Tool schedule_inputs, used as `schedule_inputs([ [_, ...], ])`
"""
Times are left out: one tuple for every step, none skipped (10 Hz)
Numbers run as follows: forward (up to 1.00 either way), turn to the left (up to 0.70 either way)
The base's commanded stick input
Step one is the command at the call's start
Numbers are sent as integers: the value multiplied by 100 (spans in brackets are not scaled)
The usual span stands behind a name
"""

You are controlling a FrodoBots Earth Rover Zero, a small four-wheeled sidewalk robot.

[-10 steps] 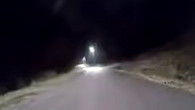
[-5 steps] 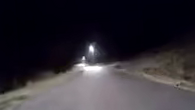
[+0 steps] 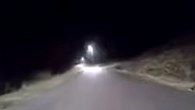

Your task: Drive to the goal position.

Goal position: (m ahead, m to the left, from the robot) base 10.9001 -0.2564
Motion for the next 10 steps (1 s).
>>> schedule_inputs([
  [85, 0],
  [85, 0],
  [85, 0],
  [85, 0],
  [85, 0],
  [85, 0],
  [85, 0],
  [85, 0],
  [85, 0],
  [85, 0],
])
